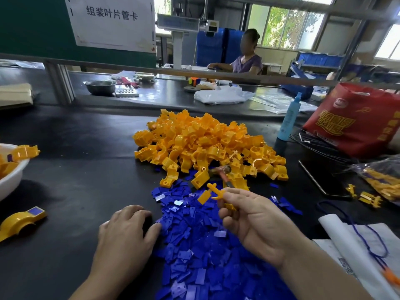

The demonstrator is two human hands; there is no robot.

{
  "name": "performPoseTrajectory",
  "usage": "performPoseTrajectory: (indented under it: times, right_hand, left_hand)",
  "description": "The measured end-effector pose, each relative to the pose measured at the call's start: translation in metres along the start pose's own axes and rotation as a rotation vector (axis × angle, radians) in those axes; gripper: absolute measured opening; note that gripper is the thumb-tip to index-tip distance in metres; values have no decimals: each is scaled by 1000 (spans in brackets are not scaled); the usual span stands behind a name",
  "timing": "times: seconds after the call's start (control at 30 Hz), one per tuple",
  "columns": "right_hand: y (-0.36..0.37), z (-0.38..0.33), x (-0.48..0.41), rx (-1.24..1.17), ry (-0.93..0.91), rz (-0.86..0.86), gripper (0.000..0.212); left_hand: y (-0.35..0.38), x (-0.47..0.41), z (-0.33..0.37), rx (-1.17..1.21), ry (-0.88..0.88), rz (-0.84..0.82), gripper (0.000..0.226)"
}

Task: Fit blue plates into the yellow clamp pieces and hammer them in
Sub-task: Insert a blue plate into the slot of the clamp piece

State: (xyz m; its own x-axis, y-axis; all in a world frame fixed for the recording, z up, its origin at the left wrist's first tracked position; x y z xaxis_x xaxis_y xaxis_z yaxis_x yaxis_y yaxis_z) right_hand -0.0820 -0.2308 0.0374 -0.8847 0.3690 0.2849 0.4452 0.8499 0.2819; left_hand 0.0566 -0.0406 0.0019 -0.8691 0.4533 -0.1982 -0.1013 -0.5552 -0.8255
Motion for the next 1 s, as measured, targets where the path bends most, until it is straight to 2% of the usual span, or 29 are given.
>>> performPoseTrajectory:
  times: [0.07, 0.13, 0.23, 0.3, 0.33, 0.4, 0.47, 0.53, 0.6, 0.73, 0.83, 0.93, 1.0]
  right_hand:
    - [-27, -14, 11, 96, -57, 49, 24]
    - [-73, -38, 20, 221, -133, 200, 15]
    - [-175, -82, 42, 511, -250, 618, 7]
    - [-249, -106, 58, 774, -259, 881, 8]
    - [-289, -114, 61, 924, -239, 985, 14]
    - [-342, -121, 58, 1312, -147, 1085, 35]
    - [-338, -120, 55, 1626, -97, 1114, 49]
    - [-276, -118, 56, 1730, -108, 1104, 45]
    - [-187, -119, 51, 1827, -255, 1048, 39]
    - [-40, -95, -4, 1898, -611, 584, 39]
    - [29, -71, -50, 1976, -791, 315, 42]
    - [58, -50, -93, 2138, -793, 169, 50]
    - [65, -36, -113, 2240, -740, 86, 46]
  left_hand:
    - [-1, 0, 0, 7, 1, 2, 34]
    - [-1, 1, 1, 5, 1, 3, 34]
    - [-1, 0, 1, -2, -3, -2, 34]
    - [-2, 1, 1, -6, -4, -1, 34]
    - [-2, 1, 1, -6, -3, -3, 35]
    - [-2, 1, 2, -3, -2, -5, 35]
    - [-2, 1, 2, -7, -3, -6, 36]
    - [-1, 1, 2, -15, -6, -7, 37]
    - [-1, 1, 2, -12, -6, -10, 36]
    - [0, 1, 1, -7, -14, -23, 38]
    - [0, -1, 0, 3, -20, -19, 34]
    - [0, -2, -2, 5, -30, -24, 36]
    - [0, -3, -1, -11, -27, -27, 40]
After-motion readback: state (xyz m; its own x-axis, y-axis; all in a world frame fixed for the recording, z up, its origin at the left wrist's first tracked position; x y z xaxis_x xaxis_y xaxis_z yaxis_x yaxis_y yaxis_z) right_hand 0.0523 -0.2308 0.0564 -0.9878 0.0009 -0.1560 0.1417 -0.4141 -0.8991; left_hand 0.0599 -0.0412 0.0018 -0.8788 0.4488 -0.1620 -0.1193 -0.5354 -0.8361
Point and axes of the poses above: each hand's wrist, its own x-axis away from the middle knuckle, its own y-axis out of the palm, z = x × y, the point moved 9 cm from there along -x, towards the middle knuckle, and after that the axes turned 12 degrees about x, right-handed, at the moved point
